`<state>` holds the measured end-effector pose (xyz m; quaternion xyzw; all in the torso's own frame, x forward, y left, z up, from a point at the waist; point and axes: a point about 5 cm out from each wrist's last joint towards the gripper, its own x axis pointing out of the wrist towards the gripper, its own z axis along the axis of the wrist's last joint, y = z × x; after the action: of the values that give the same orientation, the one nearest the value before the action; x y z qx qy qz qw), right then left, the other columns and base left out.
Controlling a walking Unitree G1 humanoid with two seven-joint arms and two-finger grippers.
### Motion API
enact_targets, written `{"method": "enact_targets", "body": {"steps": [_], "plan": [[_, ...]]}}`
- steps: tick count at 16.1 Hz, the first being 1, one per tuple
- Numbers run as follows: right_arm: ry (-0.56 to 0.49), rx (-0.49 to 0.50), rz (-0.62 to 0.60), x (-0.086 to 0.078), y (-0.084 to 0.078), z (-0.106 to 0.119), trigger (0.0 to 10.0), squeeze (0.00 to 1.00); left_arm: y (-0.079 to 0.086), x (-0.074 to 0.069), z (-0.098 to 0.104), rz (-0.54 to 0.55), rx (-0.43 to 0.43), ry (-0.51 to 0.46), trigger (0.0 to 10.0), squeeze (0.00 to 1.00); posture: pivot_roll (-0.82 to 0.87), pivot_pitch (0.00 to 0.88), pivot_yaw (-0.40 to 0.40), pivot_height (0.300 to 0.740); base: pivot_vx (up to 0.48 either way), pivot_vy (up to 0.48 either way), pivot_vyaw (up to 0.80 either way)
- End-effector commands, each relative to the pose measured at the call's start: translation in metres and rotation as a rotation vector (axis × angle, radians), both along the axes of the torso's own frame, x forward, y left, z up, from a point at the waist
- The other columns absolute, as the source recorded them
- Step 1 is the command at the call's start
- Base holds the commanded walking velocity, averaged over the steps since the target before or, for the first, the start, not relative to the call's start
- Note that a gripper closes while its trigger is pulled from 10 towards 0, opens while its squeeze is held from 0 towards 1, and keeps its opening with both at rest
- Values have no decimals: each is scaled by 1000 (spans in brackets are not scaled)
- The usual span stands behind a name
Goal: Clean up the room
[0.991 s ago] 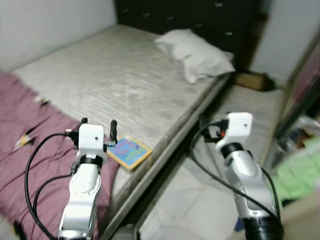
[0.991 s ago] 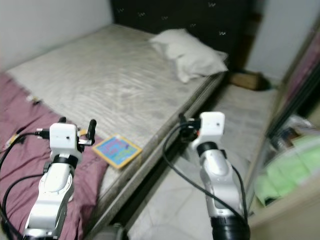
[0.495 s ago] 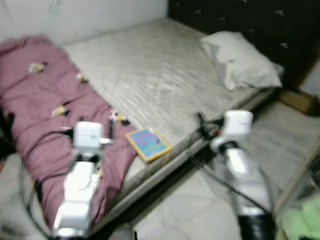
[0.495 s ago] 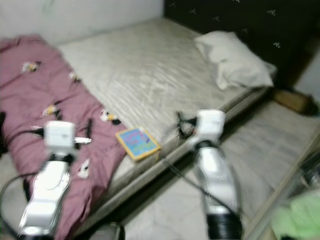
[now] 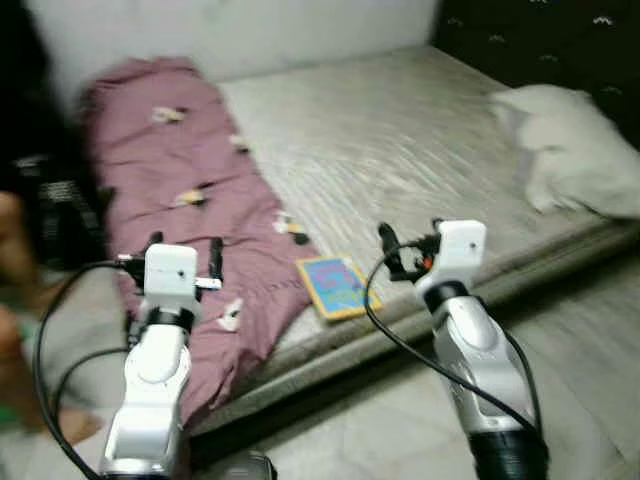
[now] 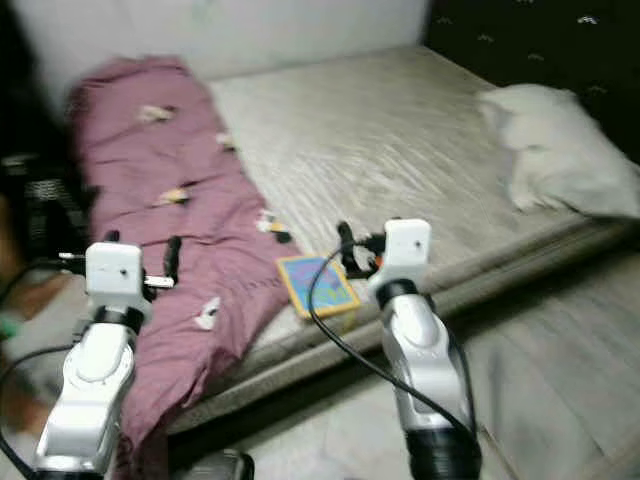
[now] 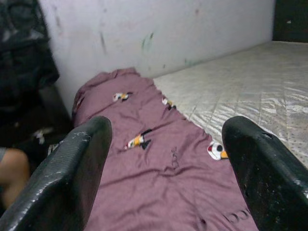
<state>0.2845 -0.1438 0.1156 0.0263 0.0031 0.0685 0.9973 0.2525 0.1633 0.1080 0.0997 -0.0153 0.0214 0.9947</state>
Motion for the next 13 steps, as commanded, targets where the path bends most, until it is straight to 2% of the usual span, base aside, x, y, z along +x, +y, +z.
{"method": "enact_targets", "body": {"steps": [1, 11, 13], "plan": [[-10, 3, -20, 1, -3, 3, 10000, 0, -2, 0, 3, -16, 0, -8, 10000, 0, 11, 0, -30, 740, 0, 0, 800], [-21, 10, -23, 2, -3, 5, 10000, 0, -7, 1, 4, -49, -26, -11, 10000, 0, 9, 0, -33, 740, 0, 0, 800], [-17, 20, -55, 3, -7, 5, 10000, 0, -9, 1, 4, -80, -45, -12, 10000, 0, 9, 0, -32, 740, 0, 0, 0]]}}
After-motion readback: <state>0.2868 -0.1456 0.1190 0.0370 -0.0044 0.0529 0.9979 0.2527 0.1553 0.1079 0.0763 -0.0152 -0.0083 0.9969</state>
